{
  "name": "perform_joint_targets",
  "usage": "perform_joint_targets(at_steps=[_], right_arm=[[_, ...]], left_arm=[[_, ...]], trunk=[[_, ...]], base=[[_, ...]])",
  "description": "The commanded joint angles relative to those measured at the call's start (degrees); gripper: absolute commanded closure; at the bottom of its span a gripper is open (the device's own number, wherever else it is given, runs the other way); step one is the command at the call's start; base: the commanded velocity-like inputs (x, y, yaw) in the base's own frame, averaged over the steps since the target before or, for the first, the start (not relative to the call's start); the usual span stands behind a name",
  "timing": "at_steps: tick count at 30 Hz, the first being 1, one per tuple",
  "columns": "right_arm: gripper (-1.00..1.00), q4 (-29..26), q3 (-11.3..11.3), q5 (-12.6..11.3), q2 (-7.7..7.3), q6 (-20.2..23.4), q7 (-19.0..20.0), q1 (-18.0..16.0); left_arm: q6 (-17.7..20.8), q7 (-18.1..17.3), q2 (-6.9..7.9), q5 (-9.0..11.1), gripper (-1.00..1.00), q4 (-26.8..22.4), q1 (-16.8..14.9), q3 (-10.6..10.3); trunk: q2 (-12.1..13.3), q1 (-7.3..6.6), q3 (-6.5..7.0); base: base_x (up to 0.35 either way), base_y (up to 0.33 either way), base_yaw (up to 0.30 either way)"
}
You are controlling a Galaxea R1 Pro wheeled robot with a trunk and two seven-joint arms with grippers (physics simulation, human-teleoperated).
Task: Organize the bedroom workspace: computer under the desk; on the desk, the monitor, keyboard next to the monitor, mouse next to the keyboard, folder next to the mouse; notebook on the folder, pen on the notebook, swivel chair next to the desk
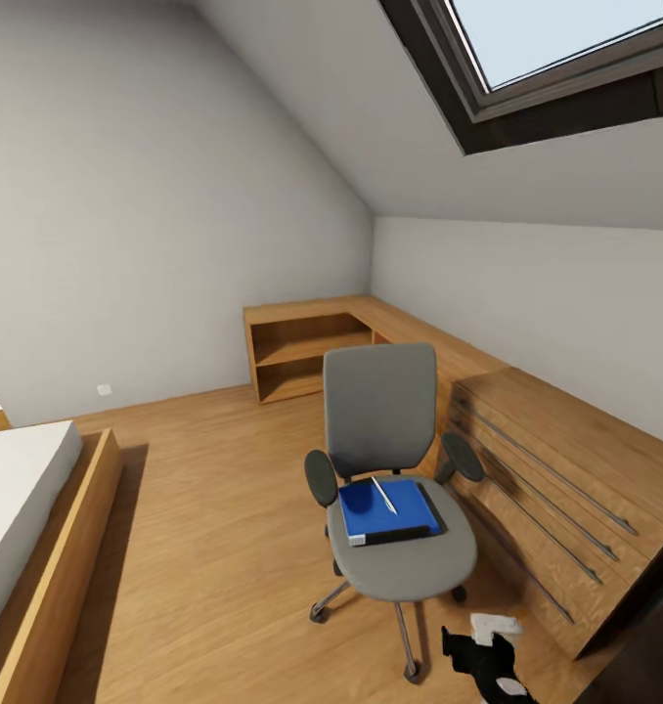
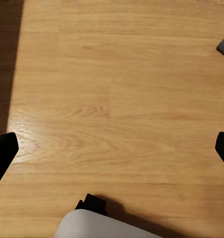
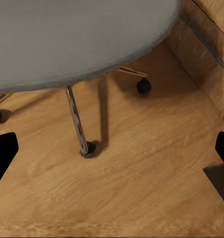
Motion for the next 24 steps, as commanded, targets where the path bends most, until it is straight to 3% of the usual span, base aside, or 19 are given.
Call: perform_joint_targets(at_steps=[1, 3, 4, 6, 7, 9, 11, 13, 15, 17, 24], right_arm=[[-1.00, -4.62, -0.63, 0.05, -0.29, 5.45, -0.03, 0.01], [-1.00, -13.93, -1.16, -0.32, -0.45, 15.58, -0.12, 0.00], [-1.00, -22.35, -1.33, -0.55, -0.45, 25.90, -0.16, -0.02], [-1.00, -29.86, -1.34, -0.70, -0.17, 34.01, -0.20, -0.05], [-1.00, -34.87, -1.29, -0.76, 0.59, 38.77, -0.24, -0.07], [-1.00, -38.88, -1.09, -0.66, 2.20, 43.62, -0.26, -0.20], [-1.00, -40.22, -0.65, -0.51, 3.48, 45.90, -0.19, -0.46], [-1.00, -41.02, 1.61, -0.31, 4.64, 47.29, -0.14, -0.81], [-1.00, -41.39, 4.98, -0.16, 5.08, 47.72, -0.16, -0.98], [-1.00, -41.46, 6.09, -0.24, 5.12, 47.44, -0.12, -1.03], [-1.00, -41.50, 5.20, -1.36, 5.38, 44.65, -0.07, -0.99]], left_arm=[[-0.05, 0.13, 0.02, 0.35, -1.00, -0.10, 0.02, -0.05], [-0.05, 0.14, 0.05, 0.40, -1.00, -0.10, 0.02, -0.01], [-0.05, 0.15, 0.03, 0.42, -1.00, -0.10, 0.02, -0.01], [-0.05, 0.15, 0.02, 0.42, -1.00, -0.13, 0.02, 0.03], [-0.05, 0.15, 0.05, 0.43, -1.00, -0.16, 0.02, 0.06], [-0.05, 0.16, 0.06, 0.44, -1.00, -0.18, 0.02, 0.07], [-0.05, 0.16, 0.02, 0.43, -1.00, -0.17, 0.02, 0.08], [-0.05, 0.16, 0.00, 0.46, -1.00, -0.18, 0.02, 0.08], [-0.05, 0.16, -0.01, 0.50, -1.00, -0.19, 0.02, 0.09], [-0.05, 0.16, -0.06, 0.51, -1.00, -0.19, 0.02, 0.09], [-0.05, 0.16, -0.04, 0.56, -1.00, -0.17, 0.02, 0.09]], trunk=[[-0.03, 0.00, -0.06], [-0.03, 0.00, -0.06], [-0.03, 0.00, -0.06], [-0.03, 0.00, -0.06], [-0.03, 0.00, -0.06], [-0.03, 0.00, -0.06], [-0.03, 0.00, -0.06], [-0.03, 0.00, -0.06], [-0.03, 0.00, -0.06], [-0.03, 0.00, -0.06], [-0.03, 0.00, -0.17]], base=[[0.000, 0.000, 0.000], [0.000, 0.000, 0.000], [0.000, 0.000, 0.000], [0.000, 0.000, 0.000], [0.000, 0.000, 0.000], [0.024, 0.000, 0.000], [0.117, 0.000, 0.000], [0.242, 0.000, 0.000], [0.300, 0.000, 0.000], [0.323, 0.000, 0.000], [0.332, 0.000, 0.034]])
